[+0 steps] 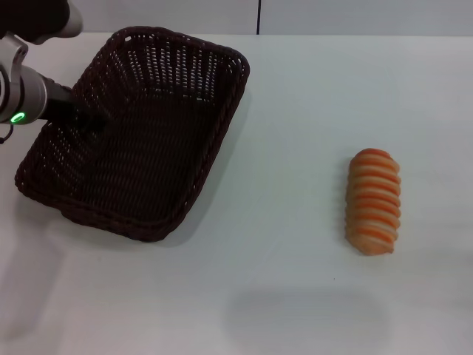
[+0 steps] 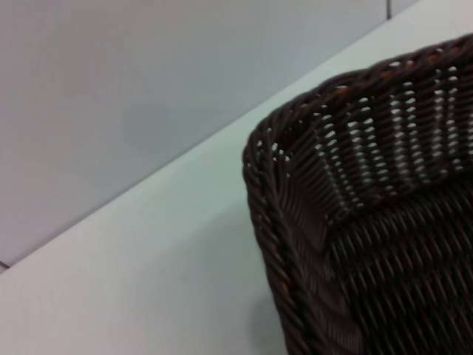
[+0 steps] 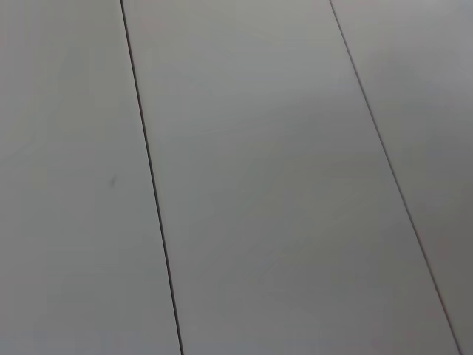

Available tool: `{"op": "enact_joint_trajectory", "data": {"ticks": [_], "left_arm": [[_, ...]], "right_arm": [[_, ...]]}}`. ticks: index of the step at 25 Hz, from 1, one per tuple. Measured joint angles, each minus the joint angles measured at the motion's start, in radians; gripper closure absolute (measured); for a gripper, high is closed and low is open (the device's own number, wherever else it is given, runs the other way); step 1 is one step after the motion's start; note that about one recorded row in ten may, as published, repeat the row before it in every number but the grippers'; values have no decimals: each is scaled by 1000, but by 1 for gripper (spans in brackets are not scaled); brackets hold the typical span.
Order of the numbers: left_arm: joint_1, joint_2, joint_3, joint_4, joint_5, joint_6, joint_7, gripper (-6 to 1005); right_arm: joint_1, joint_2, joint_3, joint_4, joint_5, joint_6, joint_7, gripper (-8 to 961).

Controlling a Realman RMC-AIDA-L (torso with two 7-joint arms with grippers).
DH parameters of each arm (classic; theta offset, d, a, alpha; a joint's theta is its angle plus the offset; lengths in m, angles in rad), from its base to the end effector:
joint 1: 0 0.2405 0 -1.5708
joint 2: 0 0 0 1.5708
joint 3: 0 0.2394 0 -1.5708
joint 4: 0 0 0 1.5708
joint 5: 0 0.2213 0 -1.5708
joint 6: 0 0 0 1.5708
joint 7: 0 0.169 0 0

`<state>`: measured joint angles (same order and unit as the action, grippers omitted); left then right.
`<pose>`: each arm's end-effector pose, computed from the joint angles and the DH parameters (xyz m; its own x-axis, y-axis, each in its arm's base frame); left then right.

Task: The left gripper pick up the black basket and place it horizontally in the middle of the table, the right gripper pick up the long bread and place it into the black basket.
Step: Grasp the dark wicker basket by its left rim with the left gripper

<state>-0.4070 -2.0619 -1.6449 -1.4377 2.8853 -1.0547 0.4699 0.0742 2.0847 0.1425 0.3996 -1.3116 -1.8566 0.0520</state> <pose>-0.2208 0.4057 0.0278 0.8058 0.5916 -0.0282 0.3330 -0.4919 -0.8044 0.3458 0.1854 0.0304 0.5981 0.3780 -0.7067 -0.8012 0.3048 -0.5150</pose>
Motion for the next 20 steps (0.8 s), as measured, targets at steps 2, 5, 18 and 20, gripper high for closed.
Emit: {"op": "enact_joint_trajectory", "data": {"ticks": [2,5,18,20], "left_arm": [[0,1,3,-10,3,-6,4,334],[0,1,6,-9,4,-8,13,395],[-7,1,6,-25,-1,-7,80,664],[-14,1,-2,-34,-11,-6,110,664]], "right_arm": [[-1,0,0,1,0,-1,0,124],[-2,0,0,2,0,-2,0,124],[2,-1,-6,2,0,-9,4,124],[2,-2,-8,2,0,-11,5,124]]}}
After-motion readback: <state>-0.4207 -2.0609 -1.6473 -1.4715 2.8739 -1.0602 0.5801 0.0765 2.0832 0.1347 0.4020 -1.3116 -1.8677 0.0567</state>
